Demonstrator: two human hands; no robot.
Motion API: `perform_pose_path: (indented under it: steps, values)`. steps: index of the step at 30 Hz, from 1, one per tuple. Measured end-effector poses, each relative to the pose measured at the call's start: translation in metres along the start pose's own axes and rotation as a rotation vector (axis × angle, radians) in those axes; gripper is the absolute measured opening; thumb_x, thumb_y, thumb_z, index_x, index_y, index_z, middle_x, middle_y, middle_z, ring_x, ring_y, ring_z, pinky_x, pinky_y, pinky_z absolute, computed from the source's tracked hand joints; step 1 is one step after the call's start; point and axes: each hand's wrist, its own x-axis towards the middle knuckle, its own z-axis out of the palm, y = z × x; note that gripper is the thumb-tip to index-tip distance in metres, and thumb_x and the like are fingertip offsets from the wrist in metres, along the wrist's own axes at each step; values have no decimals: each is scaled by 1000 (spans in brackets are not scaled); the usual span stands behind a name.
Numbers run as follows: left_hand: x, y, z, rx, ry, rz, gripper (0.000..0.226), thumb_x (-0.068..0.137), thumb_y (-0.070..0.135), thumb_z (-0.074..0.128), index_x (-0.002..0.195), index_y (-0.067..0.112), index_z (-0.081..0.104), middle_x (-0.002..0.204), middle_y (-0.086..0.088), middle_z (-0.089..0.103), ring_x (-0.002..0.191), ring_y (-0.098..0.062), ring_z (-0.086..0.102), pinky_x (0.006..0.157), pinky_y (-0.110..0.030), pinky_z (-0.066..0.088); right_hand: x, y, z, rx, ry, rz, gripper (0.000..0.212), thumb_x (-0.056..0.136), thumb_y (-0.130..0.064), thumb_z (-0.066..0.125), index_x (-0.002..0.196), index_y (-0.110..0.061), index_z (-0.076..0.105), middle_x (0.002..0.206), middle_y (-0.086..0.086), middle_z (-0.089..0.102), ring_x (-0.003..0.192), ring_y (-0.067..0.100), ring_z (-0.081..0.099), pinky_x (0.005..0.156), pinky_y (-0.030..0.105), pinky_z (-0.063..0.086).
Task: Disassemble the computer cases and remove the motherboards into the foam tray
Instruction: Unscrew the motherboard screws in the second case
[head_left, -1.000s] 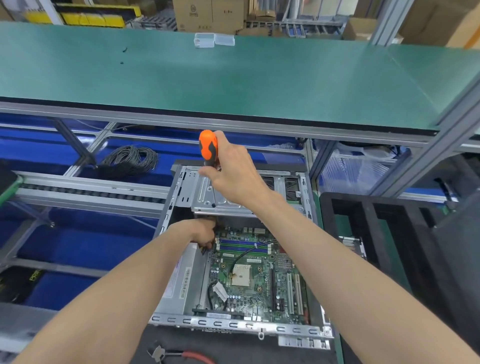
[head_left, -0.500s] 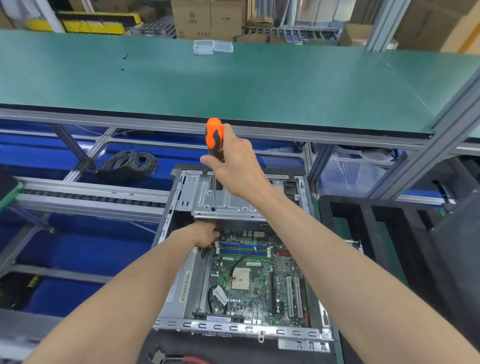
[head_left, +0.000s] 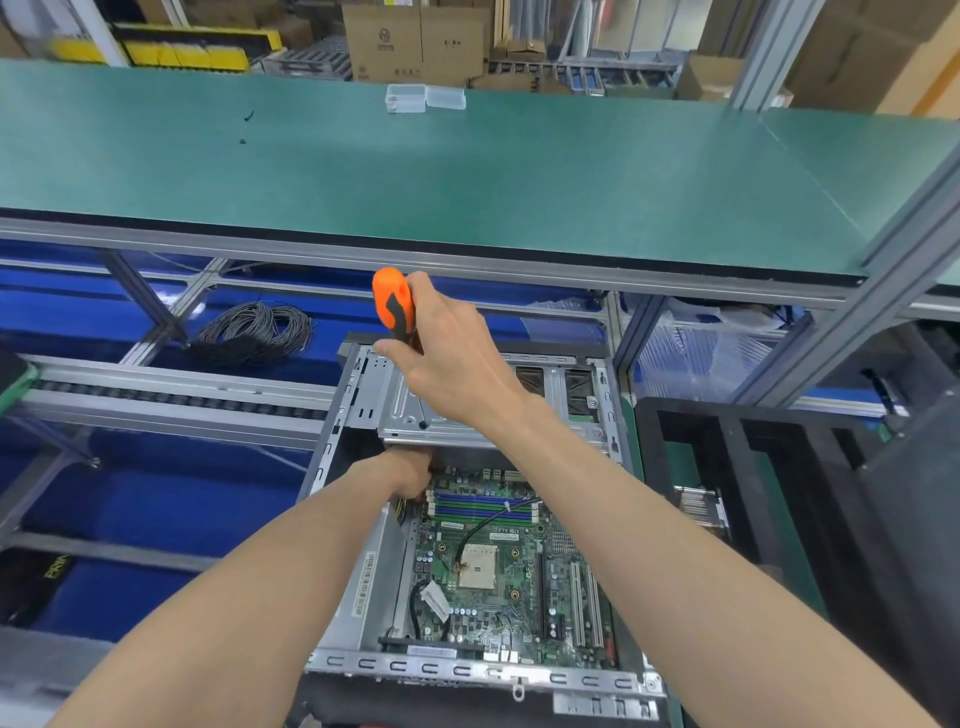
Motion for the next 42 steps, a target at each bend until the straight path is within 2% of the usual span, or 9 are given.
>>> perform_pose_path:
  steps: [4, 8, 13, 18, 20, 28, 34, 38, 42]
  values:
    - [3, 8, -2, 134, -30, -3, 26, 102, 9, 46, 128, 5, 51, 100, -7, 55, 95, -23, 55, 76, -27, 40, 0, -5, 4, -13, 5, -23, 38, 91, -22, 70, 98, -20, 33, 71, -17, 35, 66, 22, 43, 63, 34, 32]
    - [5, 13, -3, 213, -50, -34, 29, 98, 3, 47, 127, 4, 51, 88, -5, 45, 88, -20, 47, 74, -30, 43, -2, -7, 6, -14, -3, -51, 37, 91, -22, 69, 99, -19, 34, 71, -17, 35, 64, 20, 42, 64, 34, 32]
    - [4, 19, -2, 243, -68, -47, 36, 98, 1, 49, 133, 3, 49, 124, -15, 58, 103, -26, 59, 91, -35, 50, -5, -10, 6, -18, -13, -79, 36, 90, -22, 71, 109, -11, 43, 72, -18, 34, 67, 23, 45, 65, 34, 34]
    - [10, 20, 1, 155, 1, -9, 22, 102, 9, 33, 110, 10, 54, 90, -5, 55, 74, -16, 49, 67, -30, 40, -7, -12, 5, -40, -16, -110, 35, 90, -21, 71, 108, -10, 43, 71, -17, 34, 65, 24, 46, 65, 34, 35]
    - [7, 21, 2, 144, -4, -41, 25, 101, 8, 35, 117, 9, 55, 87, -5, 51, 71, -16, 46, 61, -29, 38, -7, -11, 5, -42, -8, -105, 35, 90, -22, 71, 107, -10, 43, 70, -18, 33, 65, 24, 45, 66, 34, 34]
    - [-5, 24, -7, 146, -108, -76, 29, 95, 3, 54, 124, 1, 59, 91, -7, 56, 75, -19, 52, 66, -31, 44, -7, -10, 6, -51, 2, -111, 35, 91, -23, 70, 102, -15, 38, 76, -12, 39, 65, 24, 45, 64, 35, 36]
    - [-21, 18, -9, 58, -81, 1, 33, 100, 21, 59, 118, -5, 65, 122, -15, 59, 112, -30, 58, 82, -32, 44, -4, 2, 5, -26, 66, -3, 35, 90, -26, 70, 96, -17, 37, 72, -16, 38, 61, 14, 42, 59, 32, 30]
    - [-38, 5, -14, -143, 18, -104, 29, 96, 20, 61, 121, 6, 66, 121, -11, 64, 102, -27, 64, 82, -34, 53, -3, 7, 1, 34, 115, 108, 28, 91, -28, 69, 92, -15, 44, 74, -10, 47, 69, 21, 48, 63, 34, 34]
    - [-43, -13, -17, -49, 6, -63, 8, 91, 12, 64, 84, 9, 64, 109, -10, 68, 92, -22, 64, 81, -32, 54, -5, 4, -5, 88, 127, 166, 26, 93, -29, 68, 90, -12, 49, 68, -5, 50, 62, 16, 45, 60, 30, 33]
